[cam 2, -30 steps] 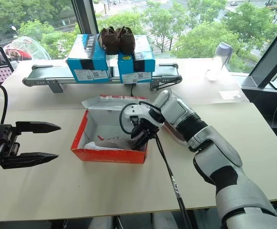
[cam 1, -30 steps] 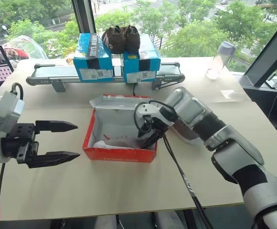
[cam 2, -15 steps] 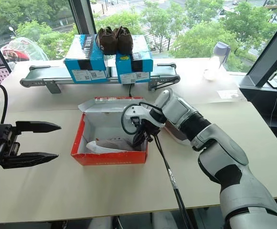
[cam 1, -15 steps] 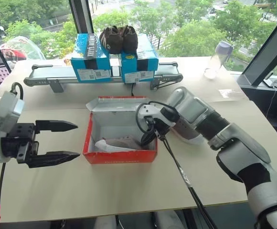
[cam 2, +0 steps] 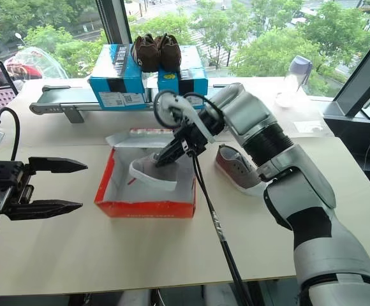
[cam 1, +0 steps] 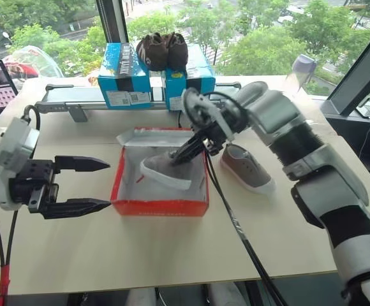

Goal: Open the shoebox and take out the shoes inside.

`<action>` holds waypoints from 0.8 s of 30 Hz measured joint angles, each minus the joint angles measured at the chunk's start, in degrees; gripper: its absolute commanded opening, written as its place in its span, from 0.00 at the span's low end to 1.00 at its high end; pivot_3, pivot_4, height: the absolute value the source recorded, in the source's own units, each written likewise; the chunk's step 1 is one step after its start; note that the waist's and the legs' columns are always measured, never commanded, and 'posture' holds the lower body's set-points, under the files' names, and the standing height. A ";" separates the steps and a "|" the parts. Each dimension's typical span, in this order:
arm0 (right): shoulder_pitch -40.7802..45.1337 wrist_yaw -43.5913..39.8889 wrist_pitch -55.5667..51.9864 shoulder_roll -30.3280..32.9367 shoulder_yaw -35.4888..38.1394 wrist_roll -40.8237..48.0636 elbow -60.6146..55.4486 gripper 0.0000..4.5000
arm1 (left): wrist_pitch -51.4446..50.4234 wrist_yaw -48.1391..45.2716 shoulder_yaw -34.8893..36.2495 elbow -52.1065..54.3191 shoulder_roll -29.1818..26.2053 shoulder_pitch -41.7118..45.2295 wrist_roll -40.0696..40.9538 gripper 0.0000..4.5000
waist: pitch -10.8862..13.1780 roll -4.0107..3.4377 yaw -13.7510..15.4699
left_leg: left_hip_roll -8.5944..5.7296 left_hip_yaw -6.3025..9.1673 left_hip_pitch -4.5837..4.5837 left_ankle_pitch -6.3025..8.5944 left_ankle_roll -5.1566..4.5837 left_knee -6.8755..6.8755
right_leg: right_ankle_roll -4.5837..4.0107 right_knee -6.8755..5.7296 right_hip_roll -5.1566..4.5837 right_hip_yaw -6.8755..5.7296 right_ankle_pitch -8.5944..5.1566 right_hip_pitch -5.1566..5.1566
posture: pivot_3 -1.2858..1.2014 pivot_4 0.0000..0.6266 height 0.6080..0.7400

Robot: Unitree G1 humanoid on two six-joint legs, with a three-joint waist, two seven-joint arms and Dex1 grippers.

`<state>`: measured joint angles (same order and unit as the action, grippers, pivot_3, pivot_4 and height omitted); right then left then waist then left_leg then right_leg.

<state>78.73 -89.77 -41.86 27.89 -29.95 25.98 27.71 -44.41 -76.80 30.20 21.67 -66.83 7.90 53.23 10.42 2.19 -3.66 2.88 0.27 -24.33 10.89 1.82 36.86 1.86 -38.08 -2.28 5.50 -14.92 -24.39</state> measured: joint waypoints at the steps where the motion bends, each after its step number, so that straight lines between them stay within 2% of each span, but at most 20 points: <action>1: 0.00 0.01 -3.96 0.84 3.02 2.47 -1.52 0.03 | 0.42 -0.34 -0.81 -0.35 -0.04 0.99 -0.23 1.00 | 0.01 0.00 0.06 | 0.00 0.00 0.00 0.00 0.00 0.00 | 0.00 0.00 0.00 0.00 0.00 -0.01 | 0.52 0.24 1.00; 7: 1.98 3.09 -17.38 4.89 18.01 10.91 -3.74 0.03 | 1.09 -1.60 -4.99 -2.34 -0.21 4.58 -1.22 1.00 | 0.01 0.00 -0.04 | -0.01 0.00 0.00 0.00 0.00 0.00 | 0.00 0.01 0.00 0.00 0.00 -0.01 | 0.52 0.24 1.00; 11: 2.80 6.87 -18.51 11.74 23.88 10.47 -4.08 0.03 | 2.11 -2.73 -8.17 -4.52 -0.23 7.84 -1.63 1.00 | 0.01 0.01 0.34 | -0.02 -0.01 -0.02 0.00 0.00 0.00 | 0.02 0.08 0.00 0.01 -0.01 0.01 | 0.52 0.24 1.00; 17: -3.36 8.53 -10.54 20.71 23.60 2.74 -2.36 0.03 | 3.32 -5.21 -11.83 -6.63 -0.18 9.92 -3.22 1.00 | 0.06 -0.06 -0.14 | -0.04 -0.07 -0.03 0.00 -0.01 -0.01 | 0.05 0.05 -0.01 0.09 -0.03 -0.06 | 0.52 0.24 1.00; 20: -7.89 8.77 -1.21 26.76 20.75 -5.38 0.26 0.03 | 4.01 -5.91 -14.06 -8.60 -0.05 12.17 -4.04 1.00 | 0.10 -0.10 -0.15 | -0.04 -0.08 -0.07 0.00 -0.01 -0.01 | 0.07 0.09 -0.01 0.09 -0.04 -0.07 | 0.52 0.24 1.00; 24: -11.94 8.27 9.64 27.65 16.89 -13.68 8.69 0.03 | 4.73 -6.66 -16.95 -10.05 0.65 14.82 -5.52 1.00 | 0.13 -0.15 -0.59 | -0.06 -0.14 -0.02 0.00 -0.01 0.00 | 0.09 0.07 -0.02 0.16 -0.05 -0.06 | 0.52 0.24 1.00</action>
<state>66.79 -81.50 -32.22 55.55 -13.05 12.29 36.39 -39.68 -83.47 13.25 11.62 -66.18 22.72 47.71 10.55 2.05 -4.25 2.82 0.13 -24.35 10.89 1.80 36.86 1.95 -38.01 -2.30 5.66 -14.98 -24.45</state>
